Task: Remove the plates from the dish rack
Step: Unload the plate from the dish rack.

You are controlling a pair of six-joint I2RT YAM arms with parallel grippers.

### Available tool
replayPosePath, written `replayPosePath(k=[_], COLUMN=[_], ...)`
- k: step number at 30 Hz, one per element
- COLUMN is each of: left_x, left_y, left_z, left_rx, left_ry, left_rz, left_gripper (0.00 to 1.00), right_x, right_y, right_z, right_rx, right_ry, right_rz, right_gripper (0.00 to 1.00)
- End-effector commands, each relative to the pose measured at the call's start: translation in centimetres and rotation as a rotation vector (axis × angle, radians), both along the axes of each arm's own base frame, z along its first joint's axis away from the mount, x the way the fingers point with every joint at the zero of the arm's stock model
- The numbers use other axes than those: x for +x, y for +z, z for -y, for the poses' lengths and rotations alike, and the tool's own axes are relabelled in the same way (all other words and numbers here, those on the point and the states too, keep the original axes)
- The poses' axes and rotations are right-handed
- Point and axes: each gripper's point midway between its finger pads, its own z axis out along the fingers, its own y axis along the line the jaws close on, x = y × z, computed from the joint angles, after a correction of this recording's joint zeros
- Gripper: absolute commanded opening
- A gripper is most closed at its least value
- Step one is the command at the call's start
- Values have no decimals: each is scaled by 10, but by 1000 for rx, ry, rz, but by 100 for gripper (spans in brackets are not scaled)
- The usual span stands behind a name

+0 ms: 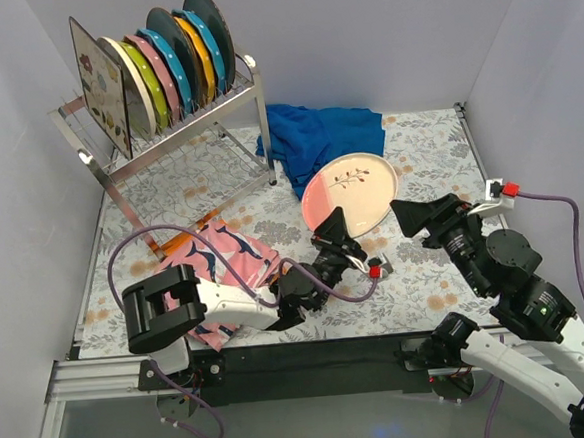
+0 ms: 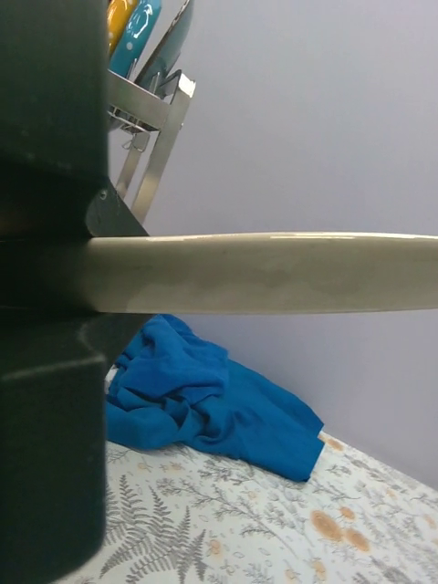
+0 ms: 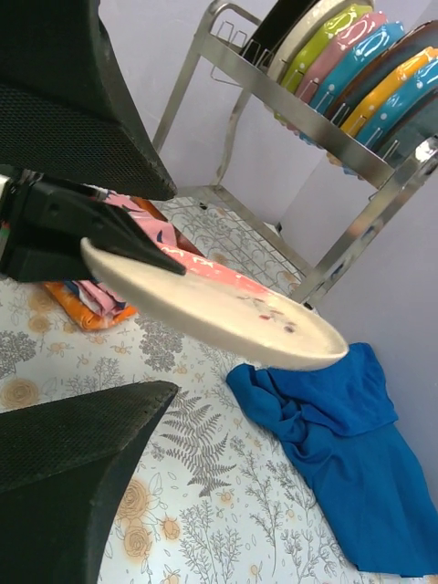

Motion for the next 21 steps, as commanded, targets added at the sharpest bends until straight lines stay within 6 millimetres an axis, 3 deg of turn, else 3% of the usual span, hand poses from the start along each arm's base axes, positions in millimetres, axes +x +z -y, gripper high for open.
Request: replayPosePath(k=[1,5,11,18,21], left_x=[-15,-20,-23,-26,-25], left_y=[55,51,43,45,46], left_z=[-27,-34,-39,-54,-58], left_rx=[-249,-265,-277,-314,-338], left_ry=[41,66,64,102,110], left_rz=[148,183,176,213,204], left_gripper=[0,0,0,0,0], right_x=[15,30,48,60,63], right_y=[11,-12,-42,-55,-61], right_z=[-3,-14,-9,0,-7], right_rx=[48,-4,-86,-209,-241], right_ry=[-57,-78,-176,-247,-210], right_rz=[3,-67,-124,-131,-140], right_gripper=[85,84,84,84,84])
